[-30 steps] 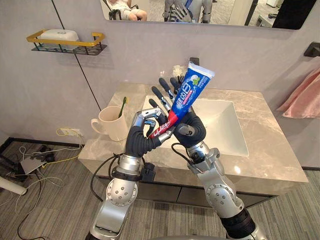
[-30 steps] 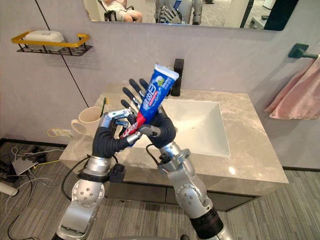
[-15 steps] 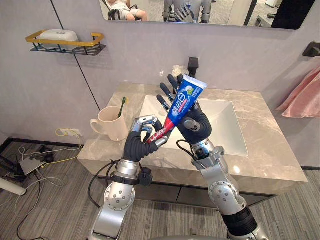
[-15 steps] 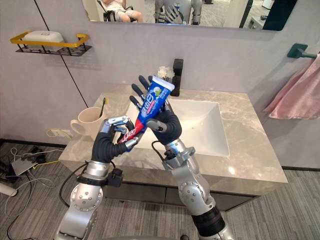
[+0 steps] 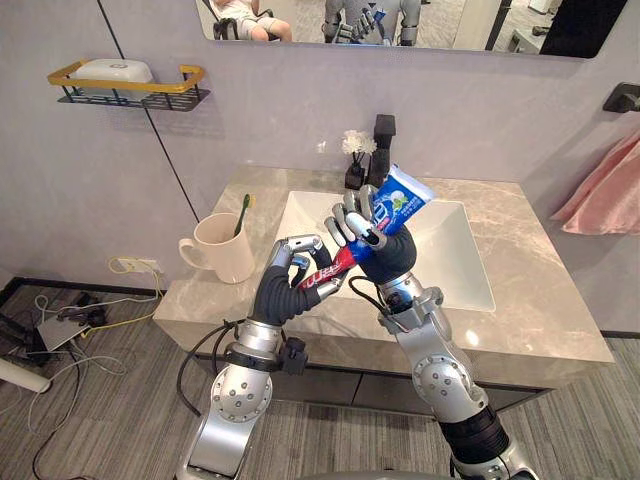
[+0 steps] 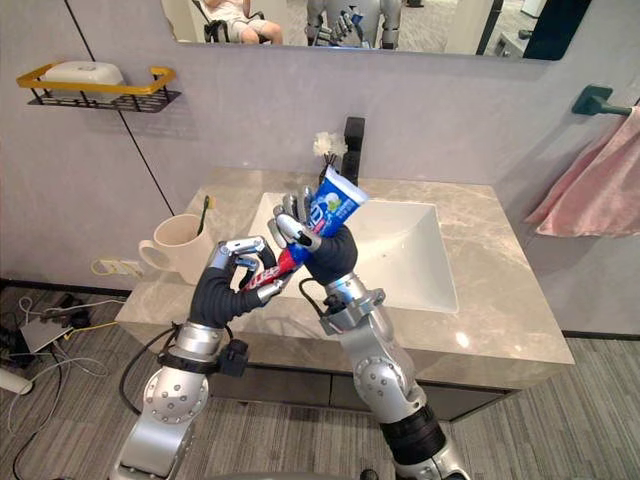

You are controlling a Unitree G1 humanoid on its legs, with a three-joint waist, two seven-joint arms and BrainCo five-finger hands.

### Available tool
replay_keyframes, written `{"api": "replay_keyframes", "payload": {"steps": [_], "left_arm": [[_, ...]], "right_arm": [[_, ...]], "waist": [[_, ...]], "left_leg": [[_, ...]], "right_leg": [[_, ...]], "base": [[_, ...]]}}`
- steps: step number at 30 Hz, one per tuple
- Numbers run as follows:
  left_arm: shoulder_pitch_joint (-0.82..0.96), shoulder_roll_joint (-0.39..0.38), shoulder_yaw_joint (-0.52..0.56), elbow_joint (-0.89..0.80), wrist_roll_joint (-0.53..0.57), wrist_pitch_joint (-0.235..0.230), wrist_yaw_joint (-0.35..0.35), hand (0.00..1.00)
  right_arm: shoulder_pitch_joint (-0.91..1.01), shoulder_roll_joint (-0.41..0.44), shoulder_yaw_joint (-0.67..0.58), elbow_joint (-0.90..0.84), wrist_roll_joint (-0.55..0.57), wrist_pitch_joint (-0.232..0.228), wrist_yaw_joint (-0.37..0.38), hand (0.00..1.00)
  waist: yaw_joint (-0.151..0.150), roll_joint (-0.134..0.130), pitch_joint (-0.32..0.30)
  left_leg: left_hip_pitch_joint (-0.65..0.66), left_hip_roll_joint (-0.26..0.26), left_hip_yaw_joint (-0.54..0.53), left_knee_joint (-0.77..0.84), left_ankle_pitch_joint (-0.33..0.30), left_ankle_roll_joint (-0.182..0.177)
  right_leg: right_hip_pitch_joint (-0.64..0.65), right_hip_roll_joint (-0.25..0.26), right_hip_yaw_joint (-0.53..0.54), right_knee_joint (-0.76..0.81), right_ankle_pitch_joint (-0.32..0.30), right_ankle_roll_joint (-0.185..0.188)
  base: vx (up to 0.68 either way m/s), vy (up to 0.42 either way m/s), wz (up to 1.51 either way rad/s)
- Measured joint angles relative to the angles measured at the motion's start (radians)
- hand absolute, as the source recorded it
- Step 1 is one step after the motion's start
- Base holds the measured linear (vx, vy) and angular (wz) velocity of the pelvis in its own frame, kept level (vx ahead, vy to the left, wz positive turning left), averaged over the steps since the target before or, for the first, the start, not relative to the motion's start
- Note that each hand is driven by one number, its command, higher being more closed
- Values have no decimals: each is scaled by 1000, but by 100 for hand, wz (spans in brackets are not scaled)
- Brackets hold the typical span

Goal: Organize washtable

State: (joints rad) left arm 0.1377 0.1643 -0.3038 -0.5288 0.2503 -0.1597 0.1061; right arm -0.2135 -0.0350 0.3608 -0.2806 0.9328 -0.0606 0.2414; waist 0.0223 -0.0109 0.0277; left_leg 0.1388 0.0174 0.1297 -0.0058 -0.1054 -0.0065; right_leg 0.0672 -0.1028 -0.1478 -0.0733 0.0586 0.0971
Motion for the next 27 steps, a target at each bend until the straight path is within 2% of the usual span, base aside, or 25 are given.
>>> {"api": "replay_keyframes", "payload": {"steps": [4, 5, 8, 18, 22, 23, 27], "left_arm": [[0, 0, 1, 0, 0, 4, 2, 100], [0, 0, 2, 0, 2, 7, 2, 0], [0, 0, 4, 0, 8, 21, 6, 0], [-2, -6, 61, -80, 2, 22, 26, 0], [-2, -53, 202, -166, -33, 16, 101, 0], [-2, -58, 243, -183, -45, 14, 120, 0], [19, -66, 312, -197, -87, -2, 138, 0]], "right_arm": [[0, 10, -1, 9, -1, 0, 1, 100], [0, 11, -1, 12, -1, 0, 1, 100], [4, 17, -5, 21, -1, -2, 1, 100], [17, 32, -18, 21, -25, -8, -1, 100], [60, 25, -102, 21, -64, -8, -8, 100], [66, 23, -128, 21, -72, -8, -22, 100], [65, 22, -174, 21, -83, -12, -25, 100]], "waist": [[-2, 0, 0], [-2, 0, 0], [-2, 0, 0], [-2, 1, 0], [4, 2, 0], [15, 4, 0], [23, 6, -1]], "left_leg": [[0, 0, 0, 0, 0, 0], [0, 0, 0, 0, 0, 0], [0, 0, 0, 0, 0, 0], [3, 0, -4, 0, 0, 0], [7, -1, -13, -1, 0, 0], [6, -2, -13, -5, 0, 0], [12, -2, -19, -24, 9, -1]], "right_leg": [[0, 0, 0, 0, 0, 0], [0, 0, 0, 0, 0, 0], [0, 0, -1, 0, 0, 0], [5, -1, -10, 0, 0, 0], [16, -2, -14, 0, -1, 0], [16, -2, -13, 0, -1, 0], [16, -2, -16, -2, -1, 0]], "base": [[0, 0, 0], [0, 0, 0], [0, 0, 0], [0, 0, 0], [0, 0, 4], [0, 0, 0], [-3, -3, 1]]}}
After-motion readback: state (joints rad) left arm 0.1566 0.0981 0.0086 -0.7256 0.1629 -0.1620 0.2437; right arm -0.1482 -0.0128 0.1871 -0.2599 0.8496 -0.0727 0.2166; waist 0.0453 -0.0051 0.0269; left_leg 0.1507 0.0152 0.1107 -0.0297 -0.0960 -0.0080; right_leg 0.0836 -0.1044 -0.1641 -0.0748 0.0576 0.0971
